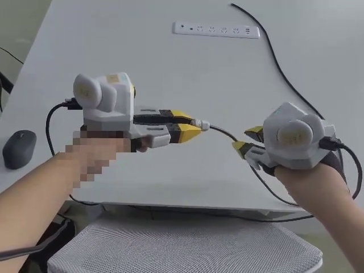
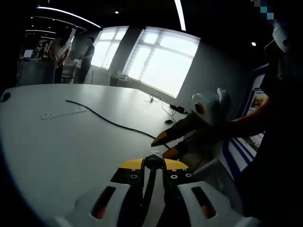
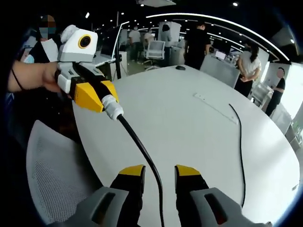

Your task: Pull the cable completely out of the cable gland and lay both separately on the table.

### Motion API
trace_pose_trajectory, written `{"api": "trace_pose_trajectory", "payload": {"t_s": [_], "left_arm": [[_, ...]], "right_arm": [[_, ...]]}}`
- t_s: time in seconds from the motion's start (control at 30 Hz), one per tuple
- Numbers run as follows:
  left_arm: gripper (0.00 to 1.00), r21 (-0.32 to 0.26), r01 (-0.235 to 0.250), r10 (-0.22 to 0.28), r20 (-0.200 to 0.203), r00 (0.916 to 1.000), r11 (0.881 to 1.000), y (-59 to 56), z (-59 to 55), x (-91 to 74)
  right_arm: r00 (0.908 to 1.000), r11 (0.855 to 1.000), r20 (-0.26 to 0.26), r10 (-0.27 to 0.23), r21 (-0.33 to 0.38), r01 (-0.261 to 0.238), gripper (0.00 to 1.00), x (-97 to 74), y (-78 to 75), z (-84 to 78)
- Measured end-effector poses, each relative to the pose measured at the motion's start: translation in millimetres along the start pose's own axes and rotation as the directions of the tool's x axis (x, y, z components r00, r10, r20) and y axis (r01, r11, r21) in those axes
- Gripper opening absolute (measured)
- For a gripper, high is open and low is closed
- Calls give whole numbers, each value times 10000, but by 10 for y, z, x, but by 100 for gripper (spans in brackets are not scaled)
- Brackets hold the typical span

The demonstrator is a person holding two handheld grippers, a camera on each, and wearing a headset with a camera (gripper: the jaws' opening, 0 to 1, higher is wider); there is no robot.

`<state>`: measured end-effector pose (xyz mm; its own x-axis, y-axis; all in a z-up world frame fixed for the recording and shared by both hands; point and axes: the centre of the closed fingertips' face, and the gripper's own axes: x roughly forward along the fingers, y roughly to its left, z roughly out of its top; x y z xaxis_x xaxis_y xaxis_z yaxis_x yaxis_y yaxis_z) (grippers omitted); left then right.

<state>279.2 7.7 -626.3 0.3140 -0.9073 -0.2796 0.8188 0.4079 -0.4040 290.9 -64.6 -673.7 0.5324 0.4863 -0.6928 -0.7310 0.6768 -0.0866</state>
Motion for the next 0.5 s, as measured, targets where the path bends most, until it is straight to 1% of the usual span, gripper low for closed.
{"api": "trace_pose_trajectory", "payload": {"t_s": [0.1, 0.17, 0.23, 0.27, 0.3, 0.37, 0.43, 0.47, 0.5], "left_arm": [[15, -1, -15, 15, -26, 10000, 10000, 5, -4, -3], [15, -23, -8, 8, -33, 10000, 10000, 8, -6, -4], [15, -24, 3, -3, -51, 10000, 10000, 9, -7, -3], [15, -26, 7, -7, -55, 10000, 10000, 8, -7, -2], [15, -32, 15, -15, -55, 10000, 10000, 6, -5, -1], [15, -47, 20, -20, -45, 10000, 10000, 6, 1, 1], [15, -54, 32, -32, -33, 10000, 10000, 8, 5, 3], [15, -65, 40, -40, -29, 10000, 10000, 8, 6, 4], [15, -65, 45, -45, -25, 10000, 10000, 8, 6, 4]], "right_arm": [[9995, 9987, 264, 153, -493, -140, 23, -23, 51, 153], [9990, 9935, 370, 248, -1117, -205, 24, -34, 99, 241], [9978, 9828, 449, 495, -1799, -407, 24, -41, 179, 315], [9969, 9802, 527, 580, -1923, -469, 24, -42, 213, 346], [9969, 9807, 511, 598, -1895, -491, 24, -42, 236, 357], [9948, 9743, 620, 806, -2157, -655, 24, -34, 300, 416], [9950, 9621, 555, 828, -2648, -653, 23, -13, 331, 439], [9944, 9591, 605, 867, -2750, -669, 22, -8, 348, 453], [9946, 9556, 543, 887, -2863, -696, 21, 1, 362, 455]]}}
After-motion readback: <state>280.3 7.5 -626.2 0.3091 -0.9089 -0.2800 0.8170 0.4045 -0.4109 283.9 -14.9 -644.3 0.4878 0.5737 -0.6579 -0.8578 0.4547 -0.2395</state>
